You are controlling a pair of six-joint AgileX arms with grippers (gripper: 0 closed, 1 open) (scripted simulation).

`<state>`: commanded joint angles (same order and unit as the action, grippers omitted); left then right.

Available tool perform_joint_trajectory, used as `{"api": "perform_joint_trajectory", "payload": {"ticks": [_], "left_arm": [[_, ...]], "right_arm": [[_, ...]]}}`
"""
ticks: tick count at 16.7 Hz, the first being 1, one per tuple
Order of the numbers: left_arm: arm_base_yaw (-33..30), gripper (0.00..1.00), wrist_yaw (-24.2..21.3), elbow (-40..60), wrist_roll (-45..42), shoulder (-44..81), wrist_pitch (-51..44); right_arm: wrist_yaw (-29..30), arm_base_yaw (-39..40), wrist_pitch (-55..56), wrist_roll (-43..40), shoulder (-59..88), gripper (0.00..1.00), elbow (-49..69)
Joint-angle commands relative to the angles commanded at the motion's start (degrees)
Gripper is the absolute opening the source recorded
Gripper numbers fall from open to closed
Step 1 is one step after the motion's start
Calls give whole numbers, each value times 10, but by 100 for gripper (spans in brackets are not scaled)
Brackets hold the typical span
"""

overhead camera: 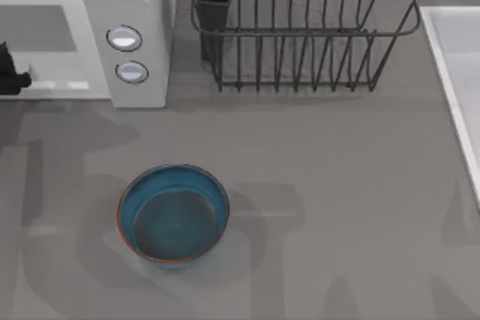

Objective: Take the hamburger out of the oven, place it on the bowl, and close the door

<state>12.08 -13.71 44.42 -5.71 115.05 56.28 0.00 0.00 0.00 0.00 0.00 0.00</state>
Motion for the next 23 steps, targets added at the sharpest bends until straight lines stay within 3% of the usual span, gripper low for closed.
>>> {"api": "perform_joint_trajectory", "payload": {"ticks": [4,9,12,17,23], "left_arm": [[0,0,1,5,0,-73,-75],[0,0,1,4,-2,-74,-76],[-25,0,28,21,33,-68,-110],[-136,0,145,93,202,-43,-271],[-330,0,349,213,537,-4,-589]], "right_arm": [[0,0,0,0,0,100,0],[0,0,0,0,0,100,0],[0,0,0,0,0,100,0],[0,0,0,0,0,100,0],[0,0,0,0,0,100,0]]}}
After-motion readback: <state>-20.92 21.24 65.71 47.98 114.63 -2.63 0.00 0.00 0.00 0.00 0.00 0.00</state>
